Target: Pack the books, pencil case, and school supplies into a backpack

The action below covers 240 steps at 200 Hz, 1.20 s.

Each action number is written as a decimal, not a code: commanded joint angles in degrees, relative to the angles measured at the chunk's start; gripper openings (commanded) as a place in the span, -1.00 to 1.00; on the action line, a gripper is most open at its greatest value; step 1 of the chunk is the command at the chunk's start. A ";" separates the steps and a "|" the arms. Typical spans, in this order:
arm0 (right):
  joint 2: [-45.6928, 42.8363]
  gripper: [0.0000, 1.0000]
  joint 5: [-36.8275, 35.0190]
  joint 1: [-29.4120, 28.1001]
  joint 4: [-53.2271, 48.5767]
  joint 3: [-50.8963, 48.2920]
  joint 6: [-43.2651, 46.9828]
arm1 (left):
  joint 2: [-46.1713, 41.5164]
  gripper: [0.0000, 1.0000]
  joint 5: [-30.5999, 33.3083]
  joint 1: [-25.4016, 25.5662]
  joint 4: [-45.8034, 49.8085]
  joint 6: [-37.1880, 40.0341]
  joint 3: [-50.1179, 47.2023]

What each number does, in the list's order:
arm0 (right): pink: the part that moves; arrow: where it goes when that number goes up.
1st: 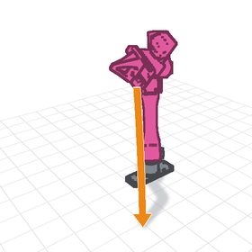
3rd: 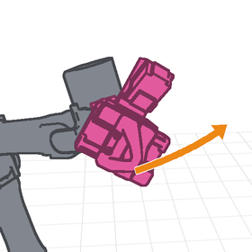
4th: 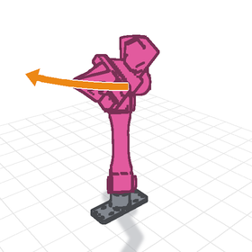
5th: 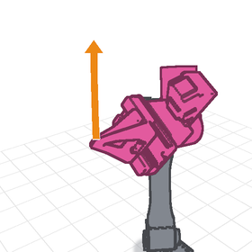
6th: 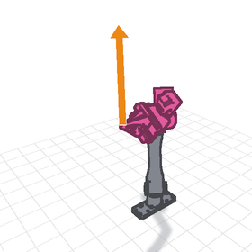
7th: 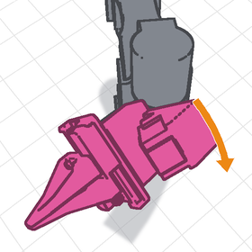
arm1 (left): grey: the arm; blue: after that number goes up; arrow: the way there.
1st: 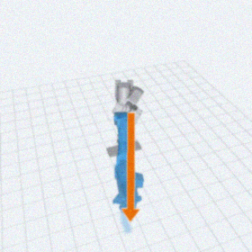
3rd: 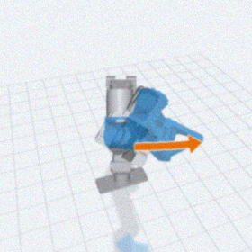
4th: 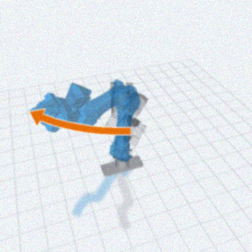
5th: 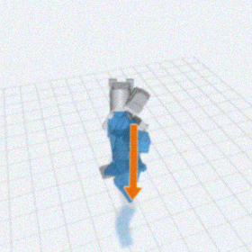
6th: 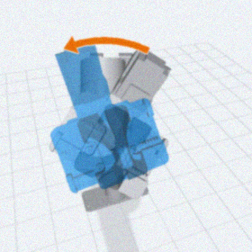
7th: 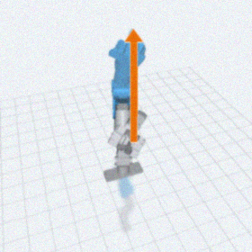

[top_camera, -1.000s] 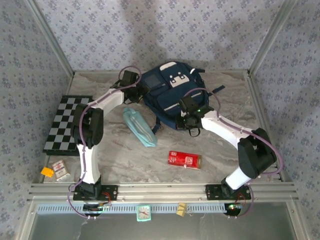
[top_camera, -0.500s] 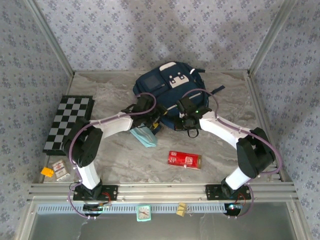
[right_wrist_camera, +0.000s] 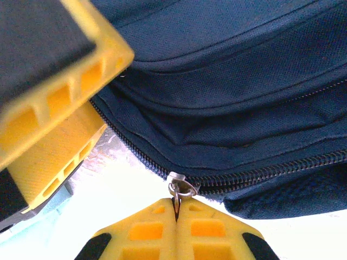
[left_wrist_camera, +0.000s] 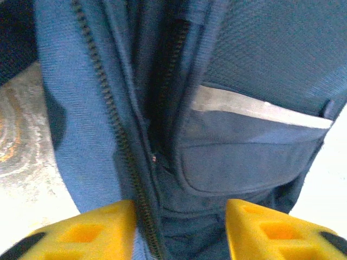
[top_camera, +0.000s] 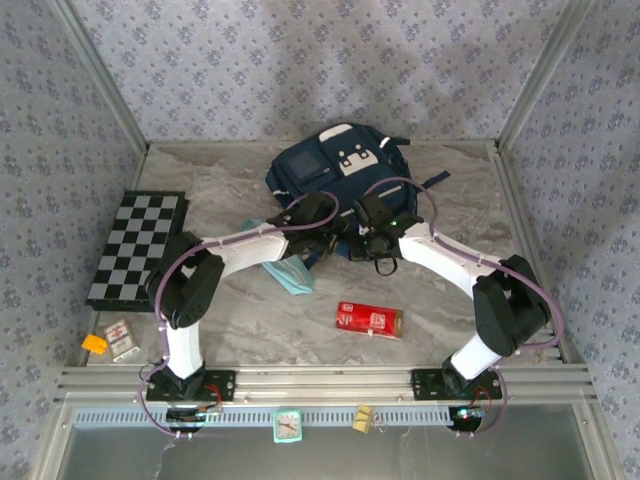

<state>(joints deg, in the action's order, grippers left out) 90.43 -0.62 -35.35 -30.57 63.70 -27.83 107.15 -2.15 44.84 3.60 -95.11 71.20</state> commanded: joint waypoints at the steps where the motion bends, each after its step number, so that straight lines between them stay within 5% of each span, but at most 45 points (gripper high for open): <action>1: 0.62 -1.00 -0.06 -0.24 -0.77 1.07 -0.55 | 0.86 -0.21 2.38 0.73 0.54 -5.12 0.52; 48: 0.98 -1.00 -0.43 0.11 -1.73 1.93 -0.21 | 1.21 -0.27 2.18 1.82 -0.63 -8.92 -1.80; 106: 0.81 -1.00 -4.18 -0.02 -6.81 3.87 -0.20 | -1.68 -0.94 3.90 0.74 1.41 -6.42 -3.76; 176: -2.54 -1.00 -16.34 0.70 -19.29 0.87 3.99 | -12.87 -1.00 4.95 -12.66 4.93 14.71 -10.11; 240: -0.33 -1.00 -15.18 1.69 -16.13 3.49 8.12 | -11.51 -1.00 0.51 -23.72 8.32 29.55 -4.48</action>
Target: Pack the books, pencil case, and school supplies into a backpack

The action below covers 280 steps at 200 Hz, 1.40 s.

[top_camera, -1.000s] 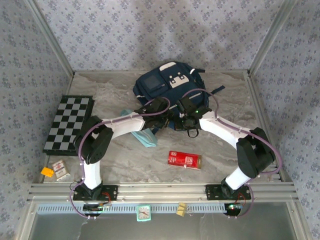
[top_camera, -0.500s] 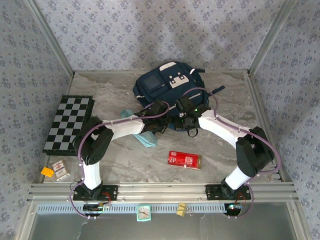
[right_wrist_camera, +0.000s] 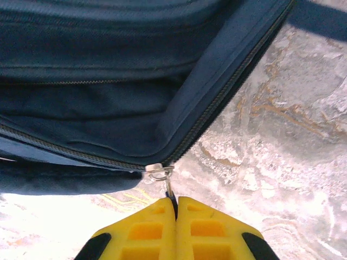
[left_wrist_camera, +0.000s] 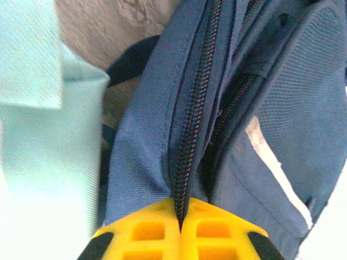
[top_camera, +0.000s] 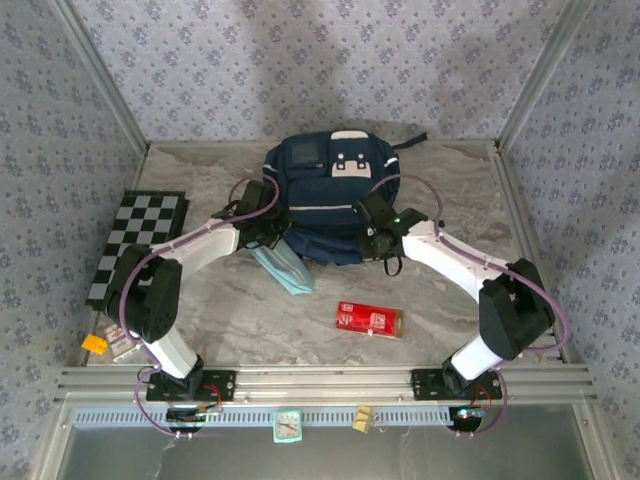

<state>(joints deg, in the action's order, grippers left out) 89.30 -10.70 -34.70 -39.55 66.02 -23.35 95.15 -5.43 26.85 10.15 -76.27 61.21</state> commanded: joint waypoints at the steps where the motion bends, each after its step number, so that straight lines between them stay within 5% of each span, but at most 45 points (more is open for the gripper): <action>1: 0.80 -1.00 -4.67 0.99 -6.96 1.24 3.78 | 0.74 -1.00 3.47 -6.01 1.78 11.28 5.90; 39: 5.96 -1.00 12.28 -4.07 4.25 5.29 1.13 | 8.60 -1.00 -3.32 -12.14 -1.38 23.48 14.22; 59: 9.88 -1.00 14.69 -5.73 8.95 8.26 0.78 | 8.98 -0.98 -7.14 -14.18 -1.55 26.34 14.65; 76: 11.55 -1.00 12.83 -6.17 9.62 9.20 0.85 | 6.18 -0.65 -7.62 -14.58 0.58 26.79 12.90; 96: 12.50 -1.00 12.59 -5.91 9.92 8.74 2.08 | 1.15 0.13 -8.06 -12.99 2.61 25.08 9.59; 143: 13.10 -1.00 12.27 -5.82 11.76 8.01 4.41 | -7.33 0.68 -4.99 -4.53 1.88 5.59 -1.13; 219: 12.23 -1.00 12.58 -4.86 13.60 6.56 4.72 | -0.20 0.67 0.44 6.60 7.09 -13.61 3.01; 280: 13.86 -1.00 13.08 -5.03 14.03 7.79 5.51 | 10.70 0.46 -1.18 8.36 10.52 -17.31 10.03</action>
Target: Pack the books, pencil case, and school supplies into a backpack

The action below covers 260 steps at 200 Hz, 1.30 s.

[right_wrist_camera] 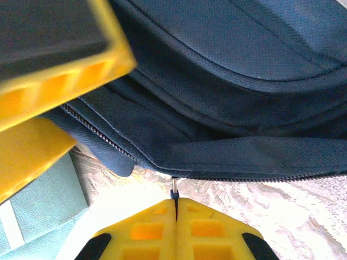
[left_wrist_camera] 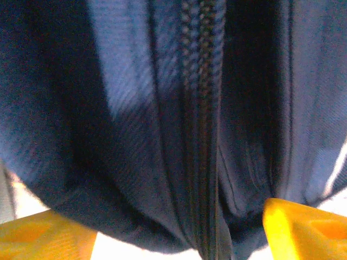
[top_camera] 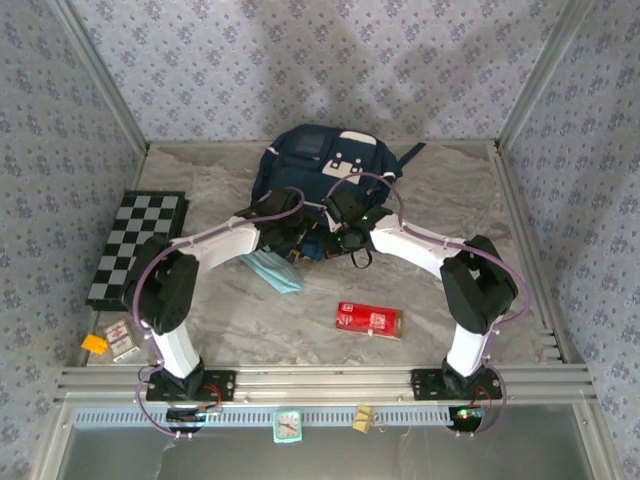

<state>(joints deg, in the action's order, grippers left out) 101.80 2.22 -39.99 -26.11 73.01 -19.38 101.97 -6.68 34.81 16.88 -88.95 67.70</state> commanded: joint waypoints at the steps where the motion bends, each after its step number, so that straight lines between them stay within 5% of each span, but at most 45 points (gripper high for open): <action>1: 1.37 -1.00 0.16 0.30 0.60 0.81 1.53 | 4.04 0.46 0.07 0.42 3.87 -4.69 3.60; 38: 1.48 -1.00 -1.74 0.35 0.22 0.88 1.27 | 5.57 0.04 0.24 0.62 3.36 -4.87 3.88; 83: 0.53 -1.00 -6.17 0.96 -2.09 -0.47 0.76 | -0.46 -1.00 5.46 -0.34 5.80 0.54 4.00; 164: -3.56 -1.00 -8.36 7.72 -1.53 -6.91 -1.62 | -11.07 -1.00 6.32 -5.22 4.54 7.30 -2.34; 194: -3.72 -1.00 -3.66 -0.16 1.80 -5.24 6.25 | -10.23 -1.00 4.14 -5.19 3.92 8.60 -0.69; 229: -2.42 -0.34 -3.12 -3.73 6.60 -2.90 5.75 | -10.75 -1.00 4.27 -4.91 3.11 8.35 -0.64; 260: -1.23 0.02 -0.64 -5.02 11.67 -1.35 7.98 | -10.26 -1.00 3.58 -4.84 2.90 7.96 -0.38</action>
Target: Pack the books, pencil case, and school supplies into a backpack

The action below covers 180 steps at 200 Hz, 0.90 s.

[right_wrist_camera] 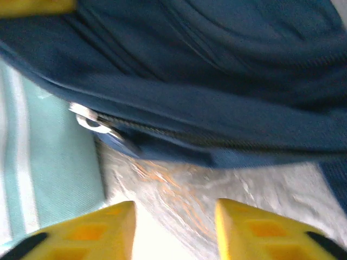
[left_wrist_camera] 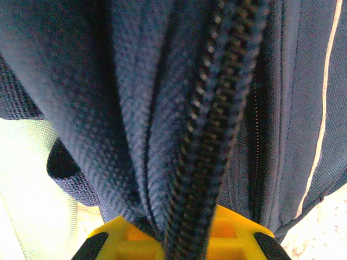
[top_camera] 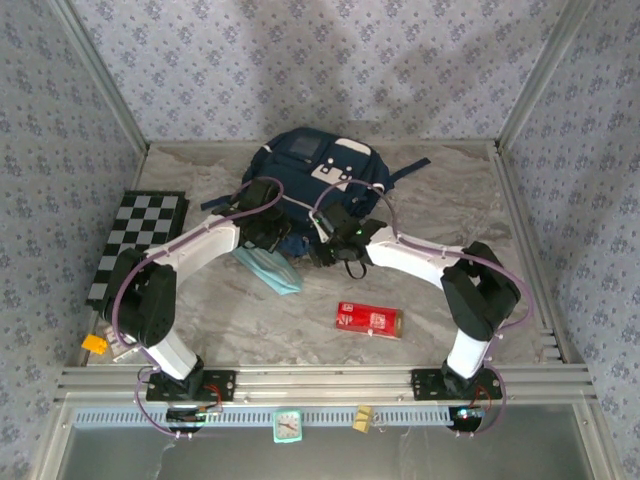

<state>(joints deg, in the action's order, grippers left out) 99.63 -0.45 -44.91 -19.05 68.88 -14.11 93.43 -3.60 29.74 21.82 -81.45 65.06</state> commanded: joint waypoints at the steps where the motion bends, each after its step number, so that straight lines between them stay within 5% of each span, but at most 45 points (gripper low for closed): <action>1: 1.06 0.02 1.98 -0.06 4.58 2.90 2.83 | -1.73 -1.00 0.51 0.23 -2.05 0.44 2.27; 108: 6.51 -0.19 7.31 -0.21 13.65 3.18 8.83 | -0.71 -1.00 0.08 0.43 -2.49 0.00 3.40; 180: 2.15 -0.69 3.87 -0.61 14.71 -0.06 7.01 | -0.69 -1.00 0.32 0.45 -2.49 0.07 3.20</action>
<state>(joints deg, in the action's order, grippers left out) 104.64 3.36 -44.66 -6.50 69.71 -6.15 93.54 -2.50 29.63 21.85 -81.45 65.06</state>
